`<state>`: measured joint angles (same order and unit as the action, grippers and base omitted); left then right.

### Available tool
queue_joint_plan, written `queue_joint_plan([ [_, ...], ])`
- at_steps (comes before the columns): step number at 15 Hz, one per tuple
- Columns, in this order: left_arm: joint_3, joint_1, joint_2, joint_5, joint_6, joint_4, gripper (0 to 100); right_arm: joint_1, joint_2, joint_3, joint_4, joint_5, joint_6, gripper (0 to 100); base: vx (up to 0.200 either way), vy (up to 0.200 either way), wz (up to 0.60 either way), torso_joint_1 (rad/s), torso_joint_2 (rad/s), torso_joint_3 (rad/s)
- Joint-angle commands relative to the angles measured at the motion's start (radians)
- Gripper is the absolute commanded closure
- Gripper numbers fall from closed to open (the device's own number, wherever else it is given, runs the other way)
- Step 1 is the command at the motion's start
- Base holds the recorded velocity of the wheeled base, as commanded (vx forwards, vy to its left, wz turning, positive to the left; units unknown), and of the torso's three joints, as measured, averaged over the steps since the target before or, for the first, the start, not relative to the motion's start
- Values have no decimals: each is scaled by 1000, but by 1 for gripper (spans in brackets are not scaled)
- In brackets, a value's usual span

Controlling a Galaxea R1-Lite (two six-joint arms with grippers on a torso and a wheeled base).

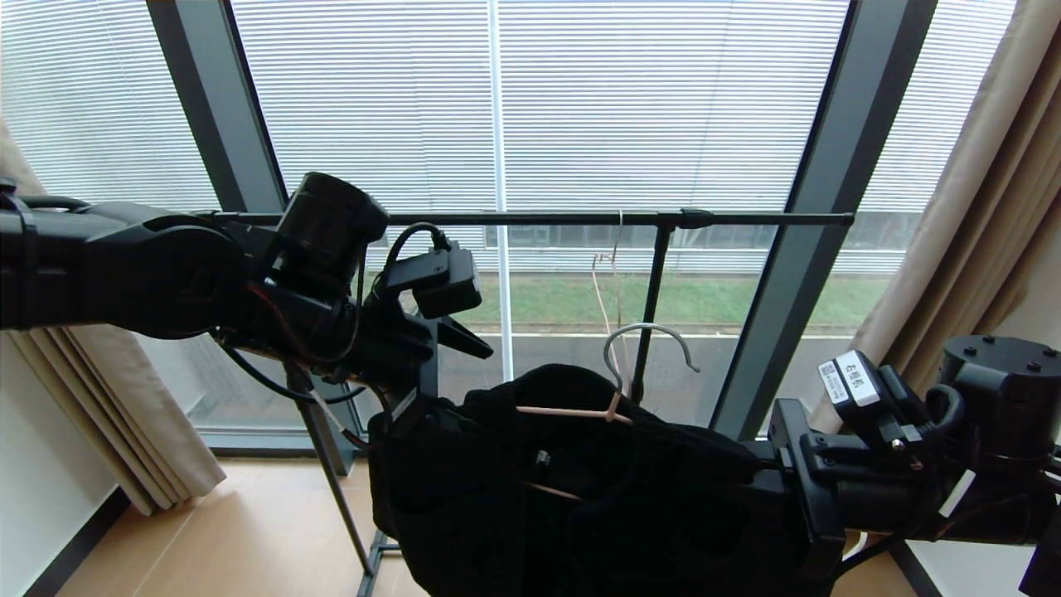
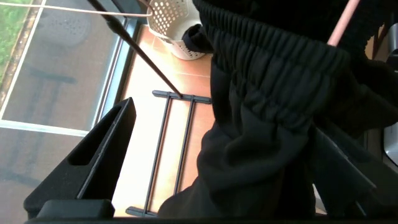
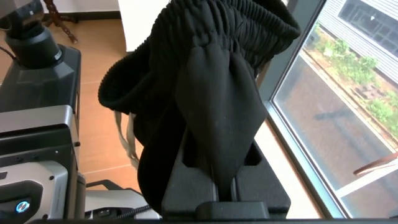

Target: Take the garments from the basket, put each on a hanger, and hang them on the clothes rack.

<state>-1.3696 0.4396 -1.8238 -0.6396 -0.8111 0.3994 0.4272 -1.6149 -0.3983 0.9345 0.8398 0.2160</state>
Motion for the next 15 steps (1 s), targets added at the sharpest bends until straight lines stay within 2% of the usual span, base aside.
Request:
queue_joint_plan([
  [1, 10, 2, -3, 0, 0, 1, 0, -1, 3, -2, 1, 4, -1, 100, 0, 0, 0, 0, 0, 0],
  [10, 53, 30, 1, 1, 1, 1, 0, -2, 9, -4, 3, 4, -3, 100, 0, 0, 0, 0, 0, 0],
  [11, 53, 30, 5, 0, 1, 1, 100, -2, 9, -5, 3, 4, -3, 100, 0, 0, 0, 0, 0, 0],
  [15, 63, 30, 20, 0, 1, 1, 100, -4, 7, -8, 1, 2, -6, 100, 0, 0, 0, 0, 0, 0],
])
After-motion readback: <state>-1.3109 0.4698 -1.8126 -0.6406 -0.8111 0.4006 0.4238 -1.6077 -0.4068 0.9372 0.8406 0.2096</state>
